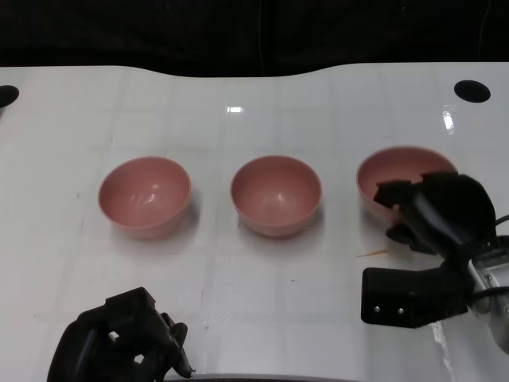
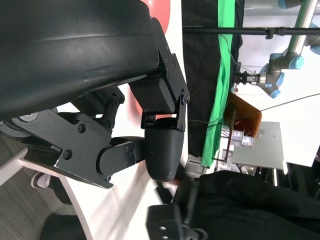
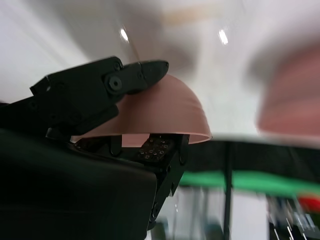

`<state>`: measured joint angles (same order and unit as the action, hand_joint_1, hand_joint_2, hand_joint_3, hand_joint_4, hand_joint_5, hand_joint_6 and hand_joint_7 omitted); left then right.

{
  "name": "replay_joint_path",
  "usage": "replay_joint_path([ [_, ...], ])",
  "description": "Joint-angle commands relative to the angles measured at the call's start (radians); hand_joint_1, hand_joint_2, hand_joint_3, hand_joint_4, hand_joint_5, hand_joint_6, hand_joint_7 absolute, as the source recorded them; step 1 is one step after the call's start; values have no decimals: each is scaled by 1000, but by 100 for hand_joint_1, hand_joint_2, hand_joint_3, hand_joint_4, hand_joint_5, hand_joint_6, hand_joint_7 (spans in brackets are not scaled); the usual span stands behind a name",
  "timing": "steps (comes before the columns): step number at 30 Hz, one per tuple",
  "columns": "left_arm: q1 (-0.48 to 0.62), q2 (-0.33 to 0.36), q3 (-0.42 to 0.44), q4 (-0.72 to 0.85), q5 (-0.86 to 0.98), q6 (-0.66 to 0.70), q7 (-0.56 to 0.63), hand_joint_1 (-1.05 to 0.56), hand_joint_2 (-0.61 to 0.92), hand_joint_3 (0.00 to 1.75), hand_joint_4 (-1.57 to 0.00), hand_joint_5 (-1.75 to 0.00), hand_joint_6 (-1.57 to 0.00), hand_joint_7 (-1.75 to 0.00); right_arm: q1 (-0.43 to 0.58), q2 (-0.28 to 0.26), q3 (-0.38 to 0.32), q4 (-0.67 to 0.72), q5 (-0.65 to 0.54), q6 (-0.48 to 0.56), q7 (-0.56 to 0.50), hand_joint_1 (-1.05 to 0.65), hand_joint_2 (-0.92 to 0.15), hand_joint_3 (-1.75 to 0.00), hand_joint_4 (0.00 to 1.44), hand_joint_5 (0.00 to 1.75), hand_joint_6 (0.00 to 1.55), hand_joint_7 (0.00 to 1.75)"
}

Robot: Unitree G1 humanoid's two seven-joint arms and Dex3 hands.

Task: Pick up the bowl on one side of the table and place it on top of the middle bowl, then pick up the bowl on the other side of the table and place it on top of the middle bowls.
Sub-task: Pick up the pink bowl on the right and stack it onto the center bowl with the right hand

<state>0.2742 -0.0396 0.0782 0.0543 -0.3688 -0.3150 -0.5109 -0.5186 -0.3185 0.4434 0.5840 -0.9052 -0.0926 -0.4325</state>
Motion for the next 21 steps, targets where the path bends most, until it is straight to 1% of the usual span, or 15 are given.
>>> replay_joint_path([
  [1, 4, 8, 1, -22, -3, 8, 20, -20, 70, 75, -94, -155, -99, -126, -26, -26, -25, -53, 17, -27, -40, -19, -51, -89, 91, 174, 67, 173],
  [2, 5, 8, 0, -25, -3, 15, 25, -20, 69, 76, -94, -155, -99, -126, -27, -26, -28, -64, 20, -36, -45, -18, -46, -98, 92, 174, 68, 174],
  [3, 4, 8, -1, -26, -3, 17, 27, -21, 69, 75, -94, -155, -99, -126, -28, -28, -29, -72, 21, -41, -47, -18, -43, -104, 93, 175, 69, 174],
  [5, 3, 7, -3, -27, -6, 19, 27, -21, 70, 75, -94, -155, -100, -125, -25, -31, -35, -103, 27, -47, -38, -19, -39, -112, 93, 175, 70, 175],
  [8, 2, 7, -4, -25, -5, 17, 27, -20, 70, 74, -94, -156, -99, -126, -23, -33, -44, -136, 39, -67, -36, -20, -39, -115, 93, 175, 71, 175],
  [12, 2, 7, -4, -26, -5, 17, 28, -20, 71, 73, -94, -157, -99, -126, -19, -33, -49, -142, 38, -71, -32, -20, -39, -116, 93, 175, 71, 175],
  [13, 3, 5, -5, -25, -4, 13, 28, -20, 71, 73, -94, -157, -99, -126, -24, -29, -50, -174, 47, -100, -38, -20, -39, -117, 93, 175, 72, 175],
  [14, 4, 4, -6, -25, -3, 10, 28, -20, 70, 72, -94, -158, -99, -128, -28, -27, -52, -199, 54, -122, -42, -20, -35, -123, 96, 175, 74, 175],
  [15, 5, 3, -6, -24, -2, 8, 28, -20, 70, 71, -94, -158, -99, -128, -30, -25, -53, -216, 59, -137, -44, -21, -33, -125, 97, 175, 74, 175],
  [18, 5, 3, -7, -24, -2, 7, 28, -20, 71, 70, -94, -159, -98, -130, -27, -24, -59, -228, 60, -150, -40, -21, -31, -128, 98, 175, 75, 175],
  [20, 5, 4, -7, -24, -1, 6, 27, -20, 72, 69, -93, -159, -98, -130, -28, -17, -62, -241, 70, -163, -26, -21, -32, -130, 98, 175, 75, 175],
  [21, 10, 2, -13, -30, 8, 10, 33, -20, 72, 69, -93, -159, -97, -130, -44, 2, -48, -248, 85, -183, 4, -21, -32, -131, 99, 175, 76, 175],
])
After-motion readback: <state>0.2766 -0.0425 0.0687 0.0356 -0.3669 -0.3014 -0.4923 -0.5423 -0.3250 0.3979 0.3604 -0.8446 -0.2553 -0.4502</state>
